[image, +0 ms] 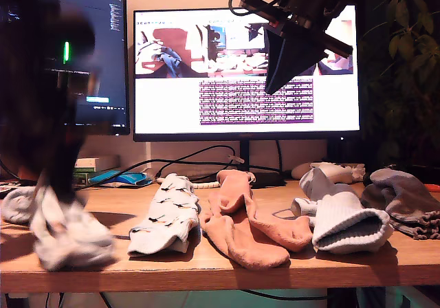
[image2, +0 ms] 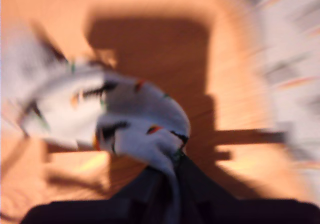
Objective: Pair up the socks based on colour and pattern, by placing them on top of one another
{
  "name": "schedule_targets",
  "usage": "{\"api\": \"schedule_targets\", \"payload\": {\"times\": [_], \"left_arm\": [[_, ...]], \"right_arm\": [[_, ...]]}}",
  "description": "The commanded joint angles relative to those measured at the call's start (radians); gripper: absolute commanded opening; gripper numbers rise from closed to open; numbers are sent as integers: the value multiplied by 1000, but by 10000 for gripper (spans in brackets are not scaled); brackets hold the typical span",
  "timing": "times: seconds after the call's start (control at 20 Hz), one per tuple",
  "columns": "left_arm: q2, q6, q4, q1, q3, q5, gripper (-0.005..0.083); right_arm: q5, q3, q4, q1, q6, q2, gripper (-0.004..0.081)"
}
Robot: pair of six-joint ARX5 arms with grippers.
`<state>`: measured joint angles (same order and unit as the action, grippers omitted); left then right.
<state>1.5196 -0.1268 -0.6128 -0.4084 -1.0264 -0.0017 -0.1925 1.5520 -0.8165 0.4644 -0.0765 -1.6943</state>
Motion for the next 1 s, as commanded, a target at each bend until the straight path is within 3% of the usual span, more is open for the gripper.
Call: {"api": "schedule_targets", "payload": {"times": [0.0, 0.35, 0.6, 0.7, 0.8, 0.95], "left_arm": [[-72, 5, 40, -22, 14, 7, -23], [-144, 4, 106, -31, -3, 155, -23], [-247, 67, 106, -31, -3, 319, -23], [-286, 73, 110, -31, -4, 381, -23], [-312, 75, 114, -25, -9, 443, -23], [-318, 54, 113, -3, -42, 566, -23]], "right_arm": [[2, 2, 4, 0, 6, 0, -13], [-14, 2, -4, 0, 22, 0, -13], [-183, 2, 84, 0, 9, -1, 1], [-284, 2, 99, 1, 121, -2, 98], [-432, 2, 88, 5, 328, -9, 166], [-493, 2, 84, 5, 467, -10, 214]]}}
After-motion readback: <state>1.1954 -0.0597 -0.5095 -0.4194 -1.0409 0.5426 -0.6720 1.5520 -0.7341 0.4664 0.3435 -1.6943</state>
